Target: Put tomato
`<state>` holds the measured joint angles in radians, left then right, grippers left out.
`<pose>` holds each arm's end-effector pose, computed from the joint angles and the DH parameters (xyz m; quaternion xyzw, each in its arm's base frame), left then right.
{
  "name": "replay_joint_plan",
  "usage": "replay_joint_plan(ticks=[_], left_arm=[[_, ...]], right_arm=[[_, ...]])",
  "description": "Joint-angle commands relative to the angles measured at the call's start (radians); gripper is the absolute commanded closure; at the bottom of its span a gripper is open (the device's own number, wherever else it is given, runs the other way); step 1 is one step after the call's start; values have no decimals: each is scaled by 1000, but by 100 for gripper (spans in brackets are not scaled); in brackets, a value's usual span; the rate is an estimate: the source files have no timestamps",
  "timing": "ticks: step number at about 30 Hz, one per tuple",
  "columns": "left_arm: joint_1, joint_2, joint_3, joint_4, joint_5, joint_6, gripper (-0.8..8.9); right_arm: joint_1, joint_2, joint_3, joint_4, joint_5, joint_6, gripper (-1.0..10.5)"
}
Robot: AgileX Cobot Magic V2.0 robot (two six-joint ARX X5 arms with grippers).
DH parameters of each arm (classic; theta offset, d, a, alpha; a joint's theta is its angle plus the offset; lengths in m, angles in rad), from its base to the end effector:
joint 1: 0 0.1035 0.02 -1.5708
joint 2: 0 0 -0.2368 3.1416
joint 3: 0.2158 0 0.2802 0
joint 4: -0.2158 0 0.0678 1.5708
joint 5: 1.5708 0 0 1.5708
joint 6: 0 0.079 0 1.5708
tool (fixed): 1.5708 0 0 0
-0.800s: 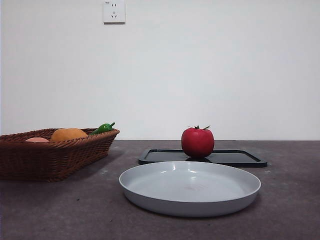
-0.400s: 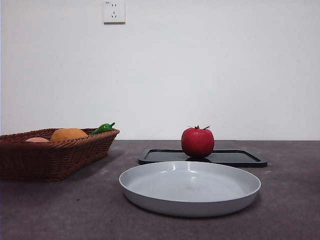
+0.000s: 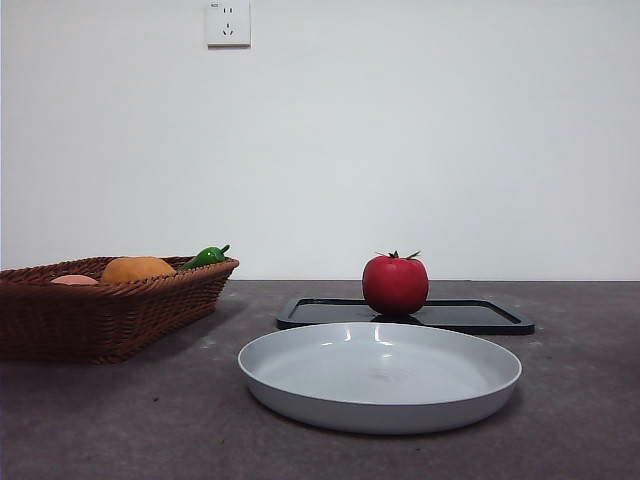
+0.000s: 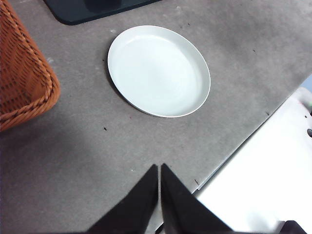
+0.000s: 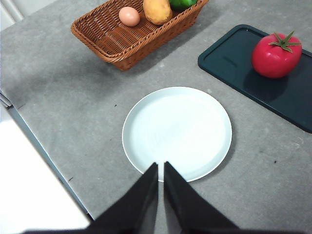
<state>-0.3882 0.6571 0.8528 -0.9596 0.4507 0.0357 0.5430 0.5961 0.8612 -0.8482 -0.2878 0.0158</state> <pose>0.1625 -0.1036 0.2641 0.0035 0.3657 -0.3845 0.8476 0.1530 0.1186 0.2870 -0.0296 0.2881 0.3843 0.8766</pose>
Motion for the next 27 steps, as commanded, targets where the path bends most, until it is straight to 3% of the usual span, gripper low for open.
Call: replay_joint_plan(ticks=[1, 9, 16, 27], left_arm=[[3, -15, 18, 37, -16, 5, 806], [125, -172, -20, 444, -159, 78, 806], [238, -367, -217, 777, -332, 144, 806], [348, -589, -576, 829, -348, 127, 806]], right_arm=[[7, 3, 4, 11, 0, 10, 940], [7, 3, 4, 11, 0, 10, 940], [7, 3, 4, 11, 0, 10, 940], [7, 3, 4, 11, 0, 10, 940]])
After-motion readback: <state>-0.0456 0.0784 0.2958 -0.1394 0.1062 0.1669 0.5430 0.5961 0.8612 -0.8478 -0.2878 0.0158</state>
